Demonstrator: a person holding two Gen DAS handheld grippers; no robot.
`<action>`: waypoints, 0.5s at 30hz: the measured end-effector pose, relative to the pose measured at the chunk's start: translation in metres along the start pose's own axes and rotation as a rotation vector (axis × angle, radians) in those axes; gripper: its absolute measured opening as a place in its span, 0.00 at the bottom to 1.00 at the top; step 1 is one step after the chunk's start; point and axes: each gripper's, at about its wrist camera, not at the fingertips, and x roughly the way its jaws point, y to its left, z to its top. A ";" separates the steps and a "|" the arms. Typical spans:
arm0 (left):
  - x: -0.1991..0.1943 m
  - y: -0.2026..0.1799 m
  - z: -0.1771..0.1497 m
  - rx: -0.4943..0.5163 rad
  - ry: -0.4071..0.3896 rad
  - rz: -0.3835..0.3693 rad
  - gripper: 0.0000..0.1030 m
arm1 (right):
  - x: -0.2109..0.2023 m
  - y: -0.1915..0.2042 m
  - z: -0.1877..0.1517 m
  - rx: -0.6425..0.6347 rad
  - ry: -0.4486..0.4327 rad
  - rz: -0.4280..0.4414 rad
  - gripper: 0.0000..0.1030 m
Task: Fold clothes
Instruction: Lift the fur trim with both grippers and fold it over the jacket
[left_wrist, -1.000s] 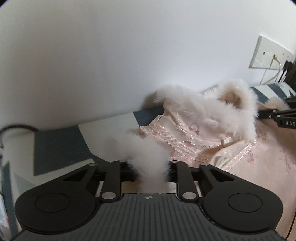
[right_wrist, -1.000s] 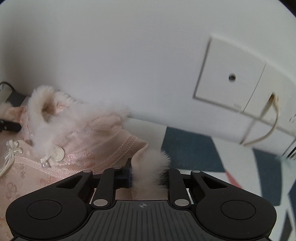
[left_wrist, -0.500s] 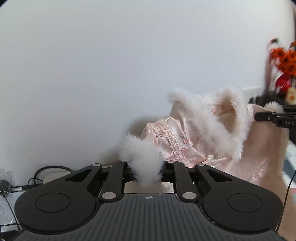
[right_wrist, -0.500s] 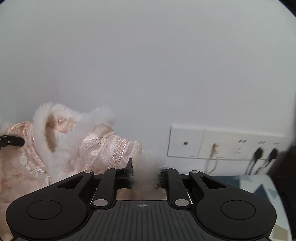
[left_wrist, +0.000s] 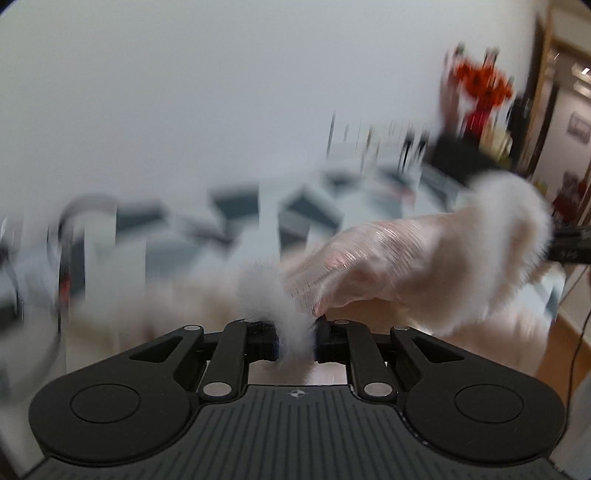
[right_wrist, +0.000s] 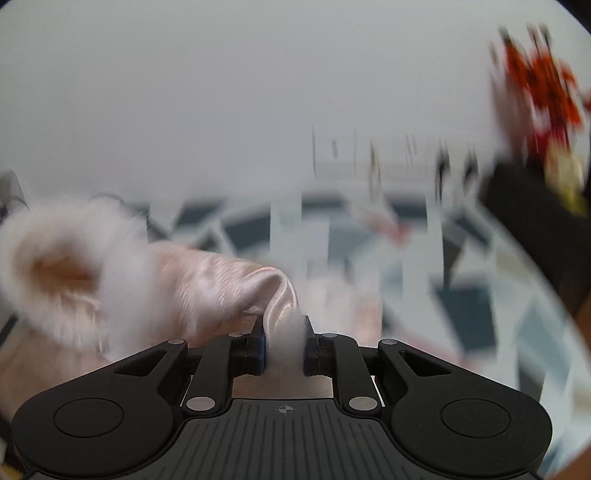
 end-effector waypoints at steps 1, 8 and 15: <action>0.005 0.004 -0.014 -0.005 0.029 0.011 0.15 | 0.003 0.001 -0.013 0.012 0.030 -0.004 0.14; -0.010 0.001 -0.037 0.011 0.044 0.076 0.14 | -0.005 0.026 -0.041 0.064 0.037 -0.005 0.14; -0.040 0.004 -0.040 0.010 0.017 0.067 0.13 | -0.035 0.027 -0.032 0.026 -0.012 0.018 0.15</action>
